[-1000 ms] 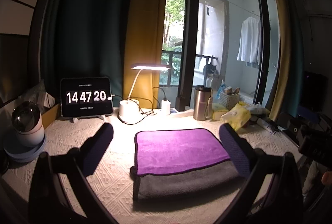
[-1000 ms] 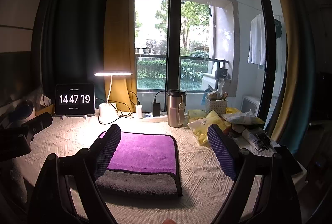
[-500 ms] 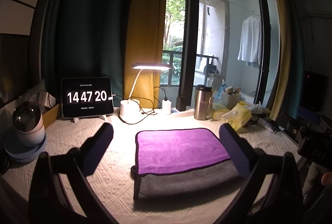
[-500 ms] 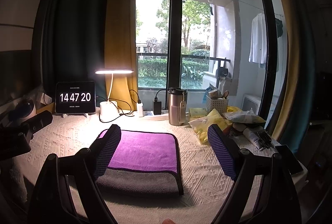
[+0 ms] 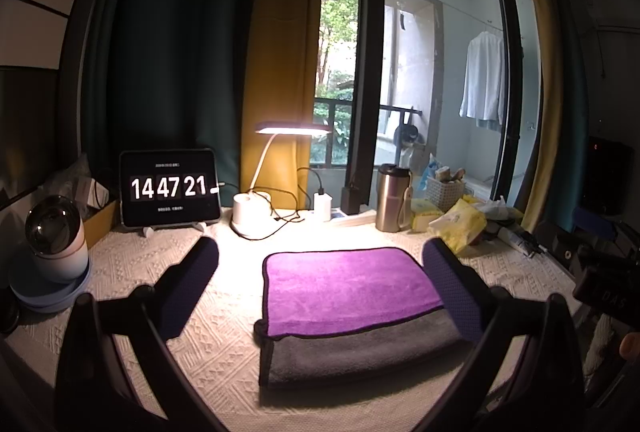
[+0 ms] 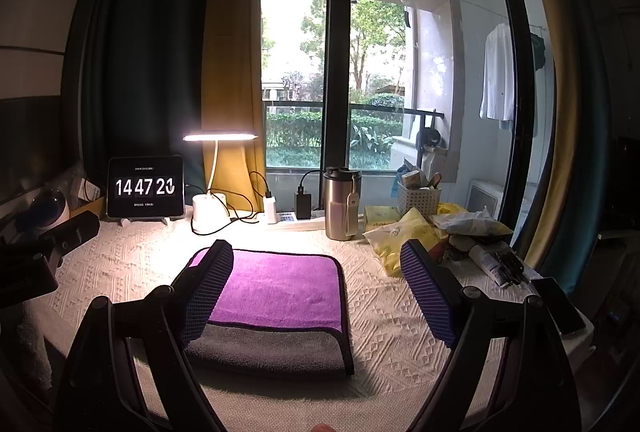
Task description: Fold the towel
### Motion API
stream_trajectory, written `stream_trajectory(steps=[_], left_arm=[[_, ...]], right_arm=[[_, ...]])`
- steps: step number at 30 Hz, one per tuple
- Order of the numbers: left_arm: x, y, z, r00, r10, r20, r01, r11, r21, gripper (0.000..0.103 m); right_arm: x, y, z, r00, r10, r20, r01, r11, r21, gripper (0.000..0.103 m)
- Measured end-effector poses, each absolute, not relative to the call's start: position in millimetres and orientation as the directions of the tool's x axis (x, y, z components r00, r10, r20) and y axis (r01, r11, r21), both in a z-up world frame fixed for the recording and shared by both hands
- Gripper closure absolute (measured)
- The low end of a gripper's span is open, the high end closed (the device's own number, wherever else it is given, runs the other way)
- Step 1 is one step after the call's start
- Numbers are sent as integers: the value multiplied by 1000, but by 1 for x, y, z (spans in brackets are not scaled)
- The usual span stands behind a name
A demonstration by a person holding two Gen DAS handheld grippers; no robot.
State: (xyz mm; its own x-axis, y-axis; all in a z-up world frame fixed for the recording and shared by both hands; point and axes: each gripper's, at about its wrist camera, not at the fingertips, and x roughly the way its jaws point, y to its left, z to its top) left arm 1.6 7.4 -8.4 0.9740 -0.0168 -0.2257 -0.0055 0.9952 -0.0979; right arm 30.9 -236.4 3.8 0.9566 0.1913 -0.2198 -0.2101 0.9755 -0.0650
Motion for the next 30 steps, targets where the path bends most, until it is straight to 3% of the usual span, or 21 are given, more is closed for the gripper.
stream_trajectory(steps=[30], left_arm=[[3, 13, -10, 972, -4, -235, -18, 995, -93, 0]], right_arm=[[32, -238, -8, 954, 192, -232, -211, 976, -61, 15]])
